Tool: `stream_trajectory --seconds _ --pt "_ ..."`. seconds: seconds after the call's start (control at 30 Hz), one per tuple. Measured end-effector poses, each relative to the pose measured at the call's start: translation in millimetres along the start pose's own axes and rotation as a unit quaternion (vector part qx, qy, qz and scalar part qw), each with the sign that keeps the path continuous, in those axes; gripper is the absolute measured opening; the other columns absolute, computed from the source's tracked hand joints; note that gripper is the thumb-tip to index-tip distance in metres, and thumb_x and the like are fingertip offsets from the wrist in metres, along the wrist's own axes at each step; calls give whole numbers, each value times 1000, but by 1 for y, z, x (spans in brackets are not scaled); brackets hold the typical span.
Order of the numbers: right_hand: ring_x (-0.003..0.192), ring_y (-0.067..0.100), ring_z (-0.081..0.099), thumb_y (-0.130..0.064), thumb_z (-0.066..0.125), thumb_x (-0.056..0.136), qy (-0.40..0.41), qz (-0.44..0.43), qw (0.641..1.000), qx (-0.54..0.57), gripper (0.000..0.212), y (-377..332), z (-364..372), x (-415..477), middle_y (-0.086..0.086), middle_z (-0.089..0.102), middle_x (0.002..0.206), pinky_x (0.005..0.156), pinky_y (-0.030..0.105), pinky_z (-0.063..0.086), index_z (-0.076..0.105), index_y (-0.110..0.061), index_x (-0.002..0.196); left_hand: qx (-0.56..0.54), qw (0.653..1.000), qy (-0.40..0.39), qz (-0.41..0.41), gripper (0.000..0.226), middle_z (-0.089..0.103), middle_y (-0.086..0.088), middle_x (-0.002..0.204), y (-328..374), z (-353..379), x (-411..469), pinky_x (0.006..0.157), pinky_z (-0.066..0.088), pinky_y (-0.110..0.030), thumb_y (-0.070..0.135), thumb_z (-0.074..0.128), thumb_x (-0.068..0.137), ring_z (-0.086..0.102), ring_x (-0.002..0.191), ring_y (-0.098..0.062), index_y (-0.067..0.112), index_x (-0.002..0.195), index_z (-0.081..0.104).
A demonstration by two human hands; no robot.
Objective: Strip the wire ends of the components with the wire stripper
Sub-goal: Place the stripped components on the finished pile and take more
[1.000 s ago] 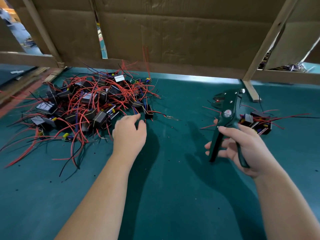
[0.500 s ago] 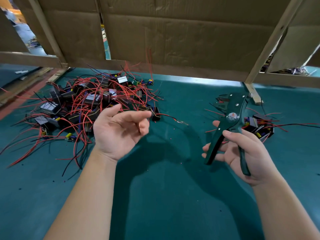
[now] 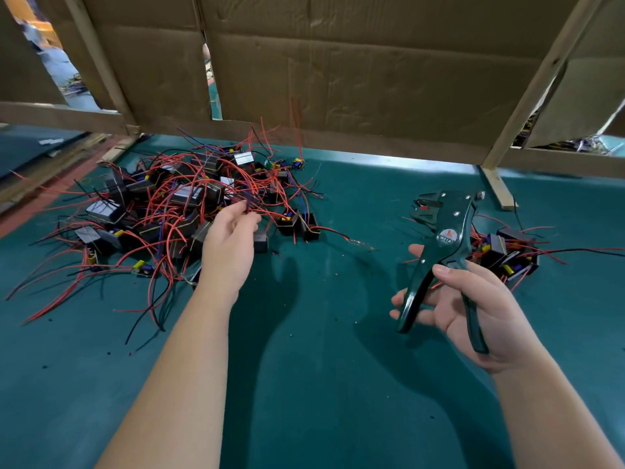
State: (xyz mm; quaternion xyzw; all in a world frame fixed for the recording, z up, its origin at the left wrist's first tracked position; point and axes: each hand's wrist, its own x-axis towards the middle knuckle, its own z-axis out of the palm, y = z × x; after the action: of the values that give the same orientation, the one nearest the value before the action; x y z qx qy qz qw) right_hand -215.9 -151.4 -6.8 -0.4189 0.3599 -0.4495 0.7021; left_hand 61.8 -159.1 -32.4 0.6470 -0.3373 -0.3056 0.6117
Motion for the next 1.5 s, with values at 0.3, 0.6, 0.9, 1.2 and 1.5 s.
stream_trajectory --seconds 0.3,0.6,0.9,1.2,1.5 --pt "68 43 63 -11 53 75 -13 6 1000 14 60 1 0 1 20 54 104 61 57 55 43 11 130 371 914 99 130 42 55 -19 121 27 -5 19 90 42 -38 -7 42 86 52 108 -35 2 124 56" --pt "66 44 63 -5 63 72 -30 24 999 28 63 2 2 1 23 48 101 57 54 54 37 18 126 685 724 62 61 49 48 -24 130 50 -37 61 94 41 -49 27 65 89 46 120 -45 9 130 45" --pt "66 43 63 -12 57 73 -34 28 999 32 65 3 4 1 23 47 96 57 54 54 38 17 127 481 861 56 152 60 58 -13 119 59 -45 70 94 41 -43 37 72 79 51 116 -36 20 131 46" --pt "66 42 63 -11 57 72 -39 21 999 32 61 4 6 -1 22 50 103 57 55 55 43 14 126 514 853 68 60 41 59 -19 116 26 -58 74 81 46 -41 33 66 86 55 104 -38 16 121 55" --pt "65 42 63 -12 54 74 -35 25 998 38 44 6 5 1 19 56 104 58 56 54 53 5 114 347 887 94 289 43 47 -3 105 86 -44 53 83 33 -19 33 82 73 45 90 -10 19 109 64"
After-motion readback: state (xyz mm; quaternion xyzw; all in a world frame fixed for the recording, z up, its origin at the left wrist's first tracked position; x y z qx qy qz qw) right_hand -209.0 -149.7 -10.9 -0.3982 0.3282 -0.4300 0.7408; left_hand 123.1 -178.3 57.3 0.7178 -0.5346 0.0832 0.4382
